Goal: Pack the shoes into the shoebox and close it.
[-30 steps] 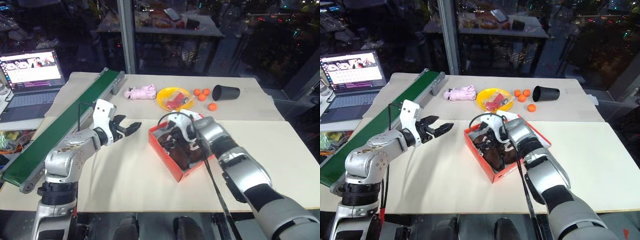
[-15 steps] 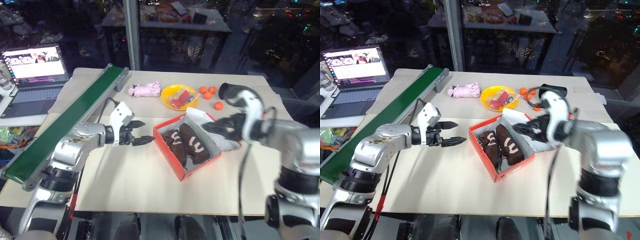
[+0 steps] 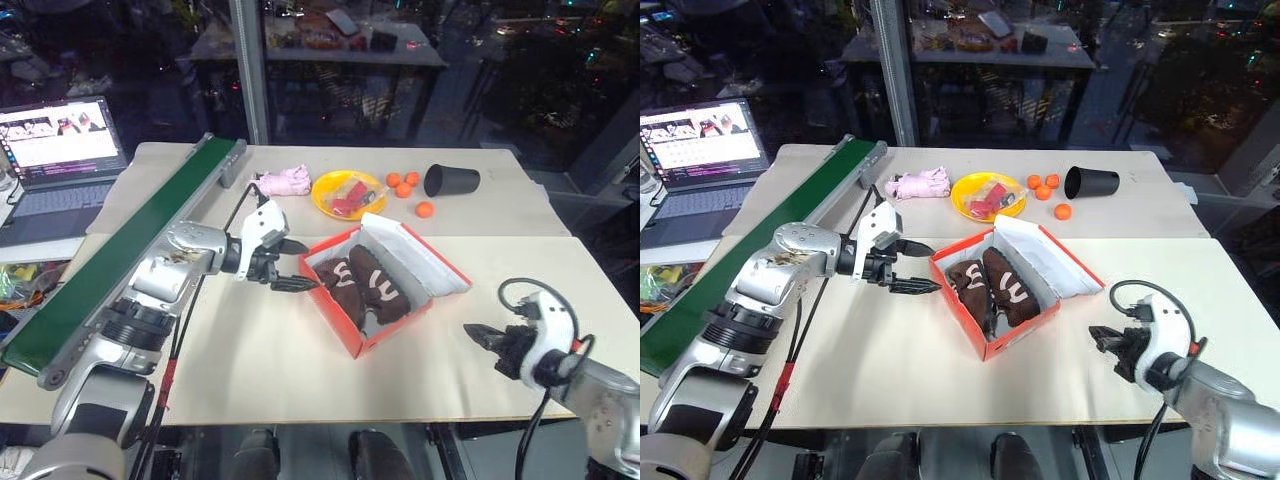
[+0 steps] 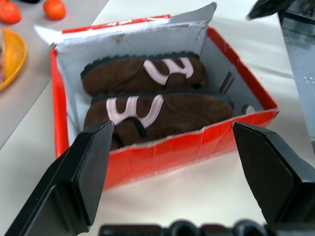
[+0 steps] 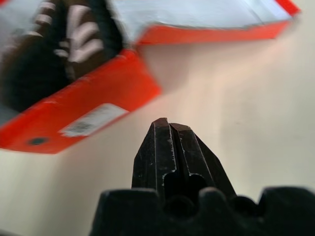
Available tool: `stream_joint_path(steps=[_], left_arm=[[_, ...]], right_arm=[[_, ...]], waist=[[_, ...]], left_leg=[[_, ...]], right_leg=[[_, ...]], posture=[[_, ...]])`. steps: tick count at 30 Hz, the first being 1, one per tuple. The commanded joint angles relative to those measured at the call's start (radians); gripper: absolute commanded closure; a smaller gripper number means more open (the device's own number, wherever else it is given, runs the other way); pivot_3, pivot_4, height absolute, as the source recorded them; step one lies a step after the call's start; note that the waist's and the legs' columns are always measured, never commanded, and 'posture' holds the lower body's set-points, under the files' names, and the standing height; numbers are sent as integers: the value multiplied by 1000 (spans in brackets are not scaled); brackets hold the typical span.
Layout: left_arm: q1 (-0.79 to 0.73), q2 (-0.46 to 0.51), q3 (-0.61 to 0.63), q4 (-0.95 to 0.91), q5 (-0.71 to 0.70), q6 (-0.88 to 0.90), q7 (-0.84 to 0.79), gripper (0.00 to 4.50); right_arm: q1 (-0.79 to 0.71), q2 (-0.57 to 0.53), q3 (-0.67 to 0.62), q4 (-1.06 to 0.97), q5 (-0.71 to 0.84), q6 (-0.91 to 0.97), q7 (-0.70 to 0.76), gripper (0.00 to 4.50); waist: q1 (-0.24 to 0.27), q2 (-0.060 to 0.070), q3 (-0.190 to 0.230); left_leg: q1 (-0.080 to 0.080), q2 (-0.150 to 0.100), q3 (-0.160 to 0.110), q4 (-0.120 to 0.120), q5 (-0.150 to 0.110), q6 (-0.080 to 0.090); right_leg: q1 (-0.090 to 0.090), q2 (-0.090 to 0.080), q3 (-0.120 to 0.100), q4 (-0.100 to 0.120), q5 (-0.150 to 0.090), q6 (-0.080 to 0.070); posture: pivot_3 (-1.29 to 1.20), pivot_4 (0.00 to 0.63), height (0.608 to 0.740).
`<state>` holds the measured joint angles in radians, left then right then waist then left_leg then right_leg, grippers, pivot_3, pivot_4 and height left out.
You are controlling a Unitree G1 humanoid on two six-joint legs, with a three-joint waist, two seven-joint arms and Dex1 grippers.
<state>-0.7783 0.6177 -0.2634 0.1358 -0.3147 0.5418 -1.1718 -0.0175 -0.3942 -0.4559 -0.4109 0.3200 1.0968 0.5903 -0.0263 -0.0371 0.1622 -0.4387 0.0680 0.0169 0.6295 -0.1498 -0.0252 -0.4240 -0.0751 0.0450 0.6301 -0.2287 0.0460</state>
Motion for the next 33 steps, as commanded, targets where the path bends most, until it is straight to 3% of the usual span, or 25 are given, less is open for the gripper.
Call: stream_joint_path(steps=[1, 10, 18, 25, 33], left_arm=[[-16, 23, 35, -30, 6, 5, -3, 375], [0, 58, 75, -78, -3, 64, 30, 375], [-6, 59, 85, -89, -8, 89, 45, 375], [-8, 59, 84, -87, -6, 85, 45, 375], [1, 54, 89, -98, -10, 87, 54, 375]], right_arm=[[-9, 6, 81, 122, -73, -234, -54, 4485], [-175, 56, 162, 534, -157, -692, -176, 4485], [-279, 126, 117, 650, -73, -990, -187, 4485], [-210, 135, 163, 403, 50, -912, -117, 4485], [-159, 34, 256, 113, 167, -654, -59, 4485]], waist=[[1, 1, 1], [2, 3, 2], [2, 5, 3], [6, 7, 5], [5, 7, 5]], left_leg=[[0, 0, 0, -1, 0, 0], [-1, 0, 0, -1, 0, 0], [-1, 0, -1, -1, 0, 0], [-1, 0, -1, -2, 0, 0], [0, 0, -1, 0, 0, 0]], right_leg=[[0, 0, 0, 0, 0, 0], [-1, 1, 0, 0, 3, 7], [-1, 1, 0, 0, 3, 7], [-1, 2, 0, 1, 3, 7], [-1, 2, 0, 3, 3, 7]], posture=[[0, 150, 740], [0, 150, 740], [0, 150, 740], [0, 150, 740], [0, 150, 740]])
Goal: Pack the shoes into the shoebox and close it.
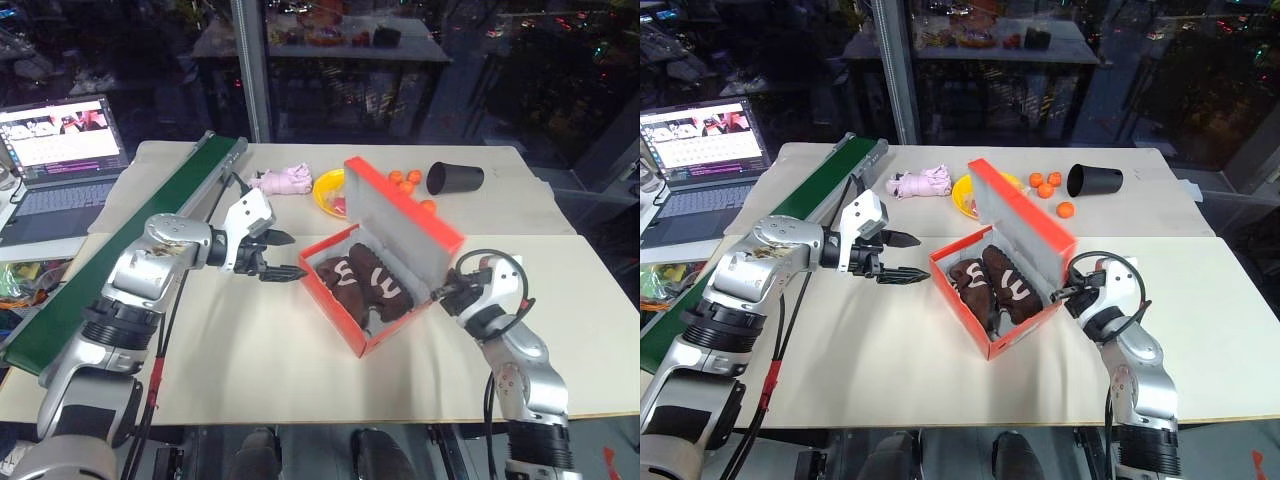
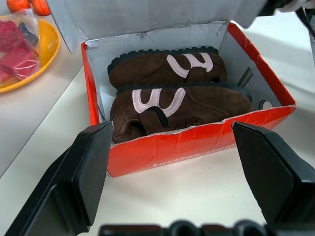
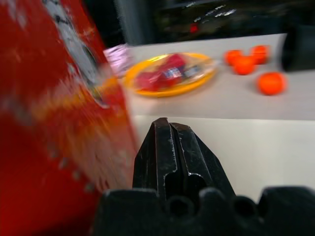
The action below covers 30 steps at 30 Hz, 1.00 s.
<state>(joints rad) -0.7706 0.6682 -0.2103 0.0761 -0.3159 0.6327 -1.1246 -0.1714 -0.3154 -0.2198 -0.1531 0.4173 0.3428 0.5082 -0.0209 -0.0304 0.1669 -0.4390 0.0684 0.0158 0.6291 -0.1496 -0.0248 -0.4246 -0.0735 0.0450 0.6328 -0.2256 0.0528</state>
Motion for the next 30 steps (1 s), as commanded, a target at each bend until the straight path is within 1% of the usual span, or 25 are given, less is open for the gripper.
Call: stream_joint_path(steps=[1, 3, 9, 13, 15, 18, 21, 23, 24, 25, 26, 27, 28, 29, 30], left_arm=[[-3, 3, 42, -42, -13, 0, 12, 375], [3, 2, 54, -47, -20, 10, 24, 375], [48, 7, 75, -95, -21, 37, 55, 375], [87, 2, 103, -137, -32, 65, 95, 375], [121, -1, 116, -163, -32, 81, 126, 375], [157, -2, 130, -196, -44, 100, 153, 375], [180, -2, 137, -214, -47, 107, 173, 375], [215, -11, 146, -221, -49, 90, 190, 375], [230, -19, 153, -219, -52, 80, 199, 375], [238, -25, 157, -219, -54, 74, 206, 375], [250, -34, 163, -218, -57, 55, 207, 375], [262, -44, 172, -217, -61, 36, 210, 375], [279, -58, 183, -213, -54, -1, 224, 375], [295, -74, 198, -202, -42, -44, 245, 375], [306, -85, 206, -195, -33, -73, 261, 375]], right_arm=[[-8, -57, 33, -173, 89, 143, 28, 4485], [-19, -78, 77, -203, 92, 202, 31, 4485], [-119, -59, 197, -214, 88, 309, 10, 4485], [-172, -63, 295, -155, 55, 354, 36, 4485], [-170, -83, 360, -79, -10, 349, 43, 4485], [-162, -101, 391, -26, -51, 334, 54, 4485], [-159, -97, 372, -31, -35, 334, 65, 4485], [-157, -93, 319, -79, 1, 344, 57, 3923], [-156, -93, 290, -106, 23, 349, 55, 3781], [-155, -94, 271, -123, 39, 352, 54, 3509], [-154, -103, 244, -154, 57, 360, 54, 3147], [-154, -110, 214, -180, 73, 373, 47, 2896], [-153, -126, 170, -215, 97, 396, 39, 2455], [-147, -148, 122, -253, 119, 416, 32, 2172], [-142, -163, 91, -277, 134, 432, 28, 1784]], waist=[[0, 0, 0], [0, 0, 0], [2, 0, 0], [6, 0, 0], [7, 0, 0], [9, 0, 0], [10, -2, 0], [10, -2, 0], [10, -2, 0], [10, -2, 0], [9, -2, 0], [10, -2, 0], [9, -2, 0], [10, -2, 0], [11, -2, 0]], left_leg=[[0, 0, 0, 0, 0, 0], [0, 0, 0, 0, 0, 0], [0, 0, 0, 0, 0, 0], [0, 0, 0, 1, 0, 0], [-1, 0, 0, 1, 0, 0], [-1, 0, 0, 1, 0, 0], [0, 0, -1, 2, 0, 0], [0, 0, -1, 3, 0, 0], [0, 0, -1, 3, 0, 0], [0, 0, -1, 3, 0, 0], [0, 0, -1, 3, 0, 0], [-1, 0, -1, 3, 0, 0], [-2, 0, -1, 3, 0, 0], [-2, 0, -1, 3, 0, 0], [-2, 0, -1, 2, 0, 0]], right_leg=[[0, 0, 0, 0, 0, 0], [0, 0, 0, 0, 0, 0], [0, 0, 0, 0, 0, 0], [0, 0, 0, 0, 0, 0], [0, 0, 0, -1, 0, 0], [0, 0, -1, -1, 0, 0], [1, 0, -1, -1, 0, 0], [2, 0, -1, 0, 0, 0], [2, 0, -1, 0, 0, 0], [2, 0, -1, 0, 0, 0], [2, 0, -1, -1, 0, 0], [1, 0, -1, -1, 0, 0], [0, 0, -1, -1, 0, 0], [0, 0, -1, 0, 1, -1], [0, 0, -1, 0, 2, -2]], posture=[[0, 150, 740], [0, 150, 740], [0, 150, 740], [0, 150, 740], [0, 150, 740], [0, 150, 740], [0, 150, 740], [0, 150, 740], [0, 150, 740], [0, 150, 740], [0, 150, 740], [0, 150, 740], [0, 150, 740], [0, 150, 740], [0, 150, 740]])
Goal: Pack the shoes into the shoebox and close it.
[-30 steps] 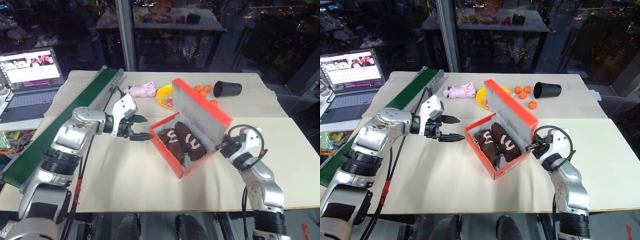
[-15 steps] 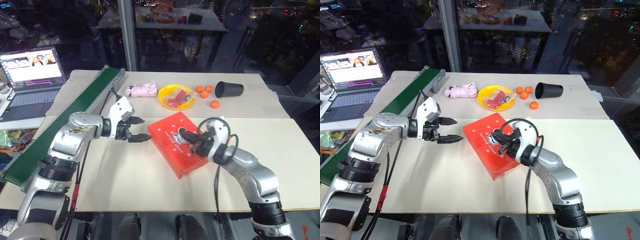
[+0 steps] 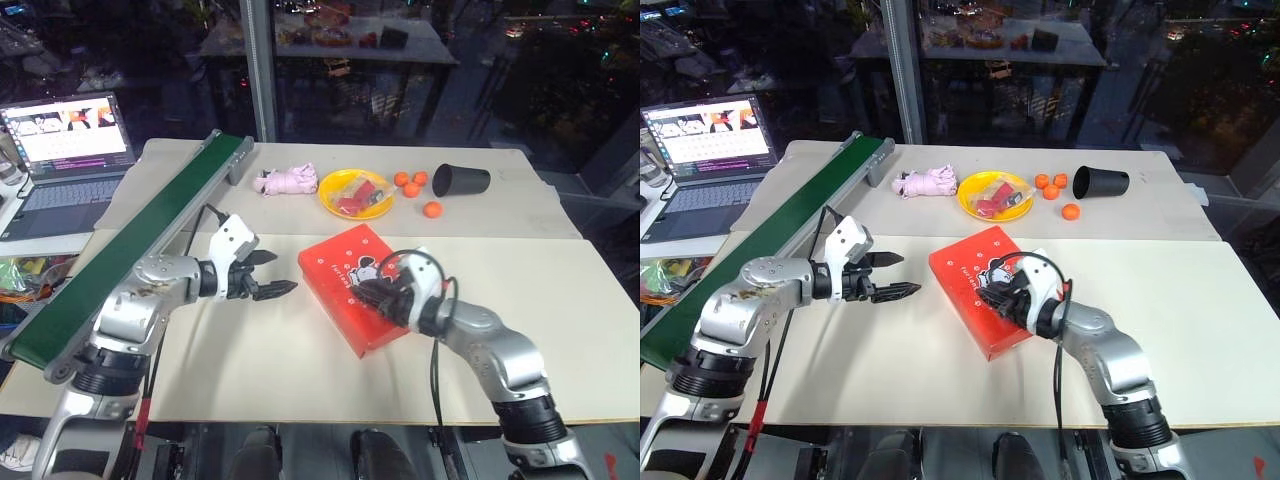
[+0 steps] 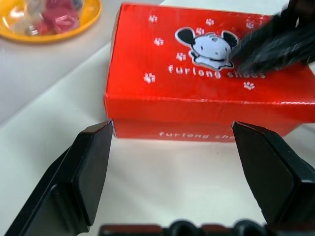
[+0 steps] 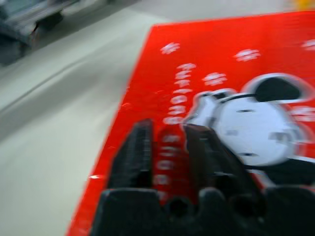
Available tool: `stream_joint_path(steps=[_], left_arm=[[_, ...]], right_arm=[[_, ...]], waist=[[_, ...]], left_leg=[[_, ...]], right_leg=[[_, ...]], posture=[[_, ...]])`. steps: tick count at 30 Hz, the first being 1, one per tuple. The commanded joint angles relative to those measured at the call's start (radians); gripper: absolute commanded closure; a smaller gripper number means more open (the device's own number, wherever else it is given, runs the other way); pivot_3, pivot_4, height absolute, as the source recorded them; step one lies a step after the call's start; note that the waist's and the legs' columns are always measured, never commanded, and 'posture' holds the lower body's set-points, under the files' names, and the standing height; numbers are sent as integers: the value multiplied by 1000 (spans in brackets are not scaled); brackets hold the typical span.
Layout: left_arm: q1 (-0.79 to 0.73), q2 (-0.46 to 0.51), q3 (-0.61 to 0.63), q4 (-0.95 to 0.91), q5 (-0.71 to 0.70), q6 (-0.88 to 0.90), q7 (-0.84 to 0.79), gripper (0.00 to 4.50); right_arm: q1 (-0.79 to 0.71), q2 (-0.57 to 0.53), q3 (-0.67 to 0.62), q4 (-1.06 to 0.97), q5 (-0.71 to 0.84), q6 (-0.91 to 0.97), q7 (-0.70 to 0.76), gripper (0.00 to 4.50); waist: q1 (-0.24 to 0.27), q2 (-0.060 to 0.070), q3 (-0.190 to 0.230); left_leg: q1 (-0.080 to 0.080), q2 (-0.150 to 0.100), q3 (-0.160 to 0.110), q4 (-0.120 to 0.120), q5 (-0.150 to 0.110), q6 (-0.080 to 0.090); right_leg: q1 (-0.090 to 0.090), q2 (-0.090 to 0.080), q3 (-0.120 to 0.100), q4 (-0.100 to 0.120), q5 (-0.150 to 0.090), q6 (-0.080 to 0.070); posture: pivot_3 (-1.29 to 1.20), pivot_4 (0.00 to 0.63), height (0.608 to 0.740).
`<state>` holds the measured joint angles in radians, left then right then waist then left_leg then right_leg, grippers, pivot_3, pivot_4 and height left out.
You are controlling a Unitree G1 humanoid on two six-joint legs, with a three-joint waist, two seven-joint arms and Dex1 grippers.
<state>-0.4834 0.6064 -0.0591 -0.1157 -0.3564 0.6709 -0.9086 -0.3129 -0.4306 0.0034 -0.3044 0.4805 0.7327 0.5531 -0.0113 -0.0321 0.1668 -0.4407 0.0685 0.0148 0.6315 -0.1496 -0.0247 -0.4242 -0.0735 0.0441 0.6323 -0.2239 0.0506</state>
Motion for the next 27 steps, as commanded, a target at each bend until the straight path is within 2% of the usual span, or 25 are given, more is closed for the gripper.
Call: stream_joint_path(steps=[1, 2, 3, 5, 6, 9, 12, 16, 19, 21, 27], left_arm=[[35, -37, 72, 9, 11, -148, 57, 375], [50, -45, 82, 20, 15, -184, 64, 375], [63, -54, 92, 30, 12, -194, 76, 375], [88, -67, 98, 54, 21, -229, 94, 375], [103, -76, 98, 68, 27, -250, 103, 375], [139, -112, 105, 105, 50, -314, 149, 375], [200, -190, 137, 148, 96, -409, 285, 375], [312, -276, 133, 207, 167, -550, 401, 375], [372, -316, 121, 252, 203, -633, 443, 375], [392, -348, 129, 281, 207, -661, 478, 375], [432, -399, 91, 309, 247, -729, 518, 375]], right_arm=[[18, -69, -184, -153, 90, 57, -26, 1421], [37, -87, -224, -173, 95, 64, -36, 1251], [59, -100, -266, -184, 99, 67, -48, 759], [105, -112, -346, -191, 107, 67, -75, 171], [139, -120, -376, -185, 90, 47, -84, 69], [240, -114, -427, -156, 14, -55, -111, 69], [344, -22, -482, -109, -48, -205, -179, 69], [446, 101, -450, -45, -85, -343, -196, 69], [477, 183, -433, 32, -123, -445, -229, 69], [488, 221, -411, 87, -156, -508, -248, 69], [486, 287, -340, 229, -240, -653, -287, 69]], waist=[[2, 0, 0], [2, 0, 0], [3, 0, 0], [3, 0, 0], [4, 0, 0], [3, 0, 0], [4, 0, -1], [-6, 0, -1], [-8, 2, -2], [-5, 2, -2], [-2, 3, -3]], left_leg=[[0, 0, 0, 0, 0, 0], [0, 0, 0, 0, 0, 0], [0, 0, 0, 0, 0, 0], [0, 0, 0, 0, 0, 0], [1, 0, 0, 0, 0, 0], [1, 0, 0, 0, 0, 0], [1, 0, 0, 0, 0, 0], [2, 0, 1, -1, 0, 0], [4, 0, 2, -1, 0, 0], [4, 0, 2, -1, 0, 0], [4, 0, 3, -1, -2, -3]], right_leg=[[0, 0, 0, 0, 0, 0], [0, 0, 0, 0, 0, 0], [1, 0, 0, 0, 0, 0], [1, 0, 0, -1, 0, 0], [1, 0, 0, -1, 0, 0], [1, -1, 0, -1, 0, 0], [1, -1, 0, -1, 0, 0], [2, -1, 1, -2, -1, 2], [2, -1, 2, -1, -1, 1], [2, -1, 2, -1, -4, -5], [2, -2, 2, -2, -4, -5]], posture=[[0, 150, 740], [0, 150, 740], [0, 150, 740], [0, 150, 740], [0, 150, 740], [0, 150, 740], [0, 150, 740], [0, 150, 740], [0, 150, 740], [0, 150, 740], [0, 150, 740]])
